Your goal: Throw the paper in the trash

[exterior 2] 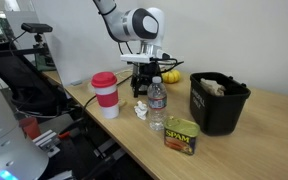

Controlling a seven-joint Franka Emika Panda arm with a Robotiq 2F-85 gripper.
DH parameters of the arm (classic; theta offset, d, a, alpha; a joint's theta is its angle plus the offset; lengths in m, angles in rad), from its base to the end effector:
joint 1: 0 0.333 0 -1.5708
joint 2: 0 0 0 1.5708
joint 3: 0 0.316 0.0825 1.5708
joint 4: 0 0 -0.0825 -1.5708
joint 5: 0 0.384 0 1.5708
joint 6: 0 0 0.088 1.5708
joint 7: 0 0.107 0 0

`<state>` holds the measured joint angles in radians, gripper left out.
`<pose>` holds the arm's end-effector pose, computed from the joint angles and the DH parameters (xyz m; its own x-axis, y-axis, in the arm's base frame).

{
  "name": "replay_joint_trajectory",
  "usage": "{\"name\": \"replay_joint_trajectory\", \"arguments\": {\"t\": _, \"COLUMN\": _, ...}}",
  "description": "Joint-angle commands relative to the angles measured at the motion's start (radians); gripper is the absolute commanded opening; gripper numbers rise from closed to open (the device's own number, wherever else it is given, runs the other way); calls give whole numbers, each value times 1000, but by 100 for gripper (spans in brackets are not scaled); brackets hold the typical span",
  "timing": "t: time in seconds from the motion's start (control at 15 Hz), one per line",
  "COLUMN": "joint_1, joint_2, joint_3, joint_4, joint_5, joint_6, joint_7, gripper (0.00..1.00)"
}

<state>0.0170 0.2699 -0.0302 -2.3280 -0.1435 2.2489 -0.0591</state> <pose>0.4793 -0.0109 0.1992 0.9271 0.1340 -0.3501 0.1654 -0.9843 0.0614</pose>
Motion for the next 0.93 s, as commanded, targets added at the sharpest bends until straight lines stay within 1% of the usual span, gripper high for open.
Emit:
{"name": "replay_joint_trajectory", "arguments": {"t": 0.0, "joint_1": -16, "joint_2": 15, "joint_3": 20, "joint_4": -1, "joint_5": 23, "joint_6": 0, "joint_7": -52, "gripper": 100}}
{"name": "replay_joint_trajectory", "arguments": {"t": 0.27, "joint_1": -25, "joint_2": 41, "joint_3": 37, "joint_4": 12, "joint_5": 78, "joint_6": -11, "joint_7": -107, "gripper": 100}}
{"name": "replay_joint_trajectory", "arguments": {"t": 0.53, "joint_1": -35, "joint_2": 64, "joint_3": 34, "joint_4": 33, "joint_5": 102, "joint_6": -22, "joint_7": -139, "gripper": 99}}
{"name": "replay_joint_trajectory", "arguments": {"t": 0.6, "joint_1": -39, "joint_2": 69, "joint_3": 33, "joint_4": 39, "joint_5": 105, "joint_6": -21, "joint_7": -148, "gripper": 74}}
{"name": "replay_joint_trajectory", "arguments": {"t": 0.67, "joint_1": -44, "joint_2": 72, "joint_3": 34, "joint_4": 43, "joint_5": 109, "joint_6": -22, "joint_7": -155, "gripper": 74}}
{"name": "replay_joint_trajectory", "arguments": {"t": 0.73, "joint_1": -50, "joint_2": 73, "joint_3": 36, "joint_4": 48, "joint_5": 118, "joint_6": -22, "joint_7": -166, "gripper": 71}}
{"name": "replay_joint_trajectory", "arguments": {"t": 0.87, "joint_1": -58, "joint_2": 76, "joint_3": 36, "joint_4": 56, "joint_5": 131, "joint_6": -21, "joint_7": -176, "gripper": 57}}
